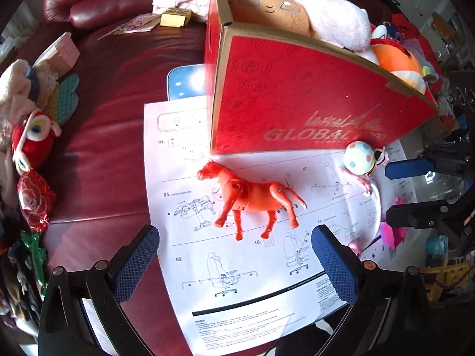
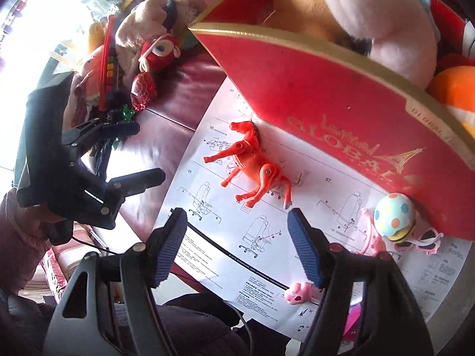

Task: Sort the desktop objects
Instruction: 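Move the right gripper to the orange toy horse on the sheet, then close the right gripper on the horse's leg and lift it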

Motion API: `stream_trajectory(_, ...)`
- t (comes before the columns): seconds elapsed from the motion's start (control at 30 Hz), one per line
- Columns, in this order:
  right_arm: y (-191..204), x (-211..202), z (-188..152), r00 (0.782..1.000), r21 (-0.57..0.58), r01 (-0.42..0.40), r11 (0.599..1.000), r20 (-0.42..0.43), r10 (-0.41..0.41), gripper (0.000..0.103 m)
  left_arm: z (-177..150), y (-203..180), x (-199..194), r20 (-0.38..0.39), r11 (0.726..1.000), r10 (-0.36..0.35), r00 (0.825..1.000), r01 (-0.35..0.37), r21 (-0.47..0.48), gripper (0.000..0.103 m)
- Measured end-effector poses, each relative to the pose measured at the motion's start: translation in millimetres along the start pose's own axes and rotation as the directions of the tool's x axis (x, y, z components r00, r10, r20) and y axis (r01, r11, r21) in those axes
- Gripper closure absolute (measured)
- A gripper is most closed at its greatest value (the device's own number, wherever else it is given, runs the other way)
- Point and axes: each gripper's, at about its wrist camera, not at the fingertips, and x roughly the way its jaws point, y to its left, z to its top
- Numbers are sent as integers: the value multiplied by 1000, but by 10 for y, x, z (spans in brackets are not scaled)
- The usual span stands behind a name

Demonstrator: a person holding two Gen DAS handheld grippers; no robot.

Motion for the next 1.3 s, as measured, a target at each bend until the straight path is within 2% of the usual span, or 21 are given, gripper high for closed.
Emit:
stream_trajectory(0.4, -96, 738, 33, 986, 89, 111, 990, -133, -99, 33, -32, 174, 602, -93, 996, 29, 995, -20, 92, 1)
stream_trajectory(0.43, -114, 804, 37, 984, 101, 120, 988, -144, -105, 37, -39, 180, 671, -103, 995, 31, 994, -21, 102, 1)
stream_trajectory(0.47, -131, 870, 41, 982, 112, 129, 985, -155, -111, 45, -42, 180, 734, -113, 994, 33, 993, -20, 109, 1)
stream_trajectory(0.53, -153, 986, 60, 978, 130, 138, 982, -172, -115, 51, -27, 179, 834, -126, 993, 33, 991, -18, 120, 1)
stream_trajectory(0.67, -173, 1149, 109, 975, 144, 140, 980, -191, -112, 51, 36, 179, 1011, -145, 989, 49, 988, -28, 144, 1)
stream_trajectory(0.83, -189, 1349, 179, 970, 146, 147, 978, -213, -114, 51, 141, 215, 1188, -156, 983, 101, 982, -75, 167, 1)
stream_trajectory(1.0, -224, 1510, 206, 964, 144, 160, 977, -236, -123, 51, 179, 236, 1323, -164, 981, 101, 981, -71, 181, 1)
stream_trajectory(1.1, -238, 1597, 204, 961, 142, 160, 977, -250, -121, 55, 165, 217, 1414, -178, 976, 101, 979, -64, 207, 1)
stream_trajectory(1.2, -256, 1682, 206, 957, 141, 158, 977, -264, -117, 64, 153, 211, 1493, -190, 974, 99, 977, -57, 218, 1)
stream_trajectory(1.23, -262, 1707, 203, 956, 141, 158, 977, -270, -116, 69, 153, 204, 1512, -192, 973, 96, 977, -52, 223, 3)
stream_trajectory(1.27, -277, 1731, 197, 955, 143, 157, 977, -274, -113, 71, 154, 195, 1530, -194, 972, 93, 977, -47, 228, 13)
stream_trajectory(1.3, -290, 1744, 195, 955, 145, 154, 977, -276, -110, 71, 157, 188, 1545, -201, 972, 83, 976, -35, 231, 15)
